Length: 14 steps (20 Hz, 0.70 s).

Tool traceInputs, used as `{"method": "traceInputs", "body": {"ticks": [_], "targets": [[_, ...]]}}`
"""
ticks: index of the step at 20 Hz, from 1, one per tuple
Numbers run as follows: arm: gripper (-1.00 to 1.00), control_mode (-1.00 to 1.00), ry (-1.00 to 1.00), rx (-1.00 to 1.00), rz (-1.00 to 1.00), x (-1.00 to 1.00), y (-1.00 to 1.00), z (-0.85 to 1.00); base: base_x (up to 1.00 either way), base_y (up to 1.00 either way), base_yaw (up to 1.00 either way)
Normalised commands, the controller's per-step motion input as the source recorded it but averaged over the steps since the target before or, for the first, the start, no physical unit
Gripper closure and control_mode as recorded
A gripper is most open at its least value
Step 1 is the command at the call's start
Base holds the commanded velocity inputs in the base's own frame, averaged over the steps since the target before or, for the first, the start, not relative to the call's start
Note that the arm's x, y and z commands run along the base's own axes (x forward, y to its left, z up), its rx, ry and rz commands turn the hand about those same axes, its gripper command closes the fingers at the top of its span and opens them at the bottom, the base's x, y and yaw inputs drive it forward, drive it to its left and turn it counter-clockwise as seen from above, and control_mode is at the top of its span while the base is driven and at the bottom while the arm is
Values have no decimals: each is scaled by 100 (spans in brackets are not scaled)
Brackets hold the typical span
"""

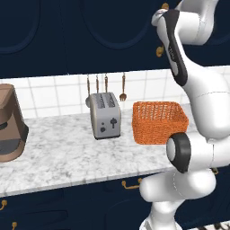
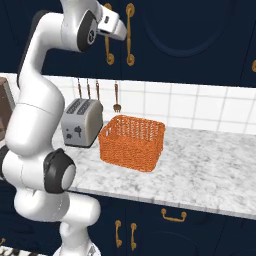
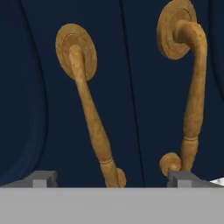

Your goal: Open the cabinet, pick up the bread from the cabinet and place it in the basket. Then move the basket to the dining counter.

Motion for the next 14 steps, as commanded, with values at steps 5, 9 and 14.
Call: {"method": "traceInputs", "body": {"ticks": [5, 9, 14], "targets": [[-100, -100, 0, -1, 0, 44, 0, -21, 0, 0, 0], [-100, -100, 0, -1, 0, 33, 3, -38, 0, 0, 0], [-100, -100, -3, 0, 0, 49, 1, -26, 0, 0, 0]]}}
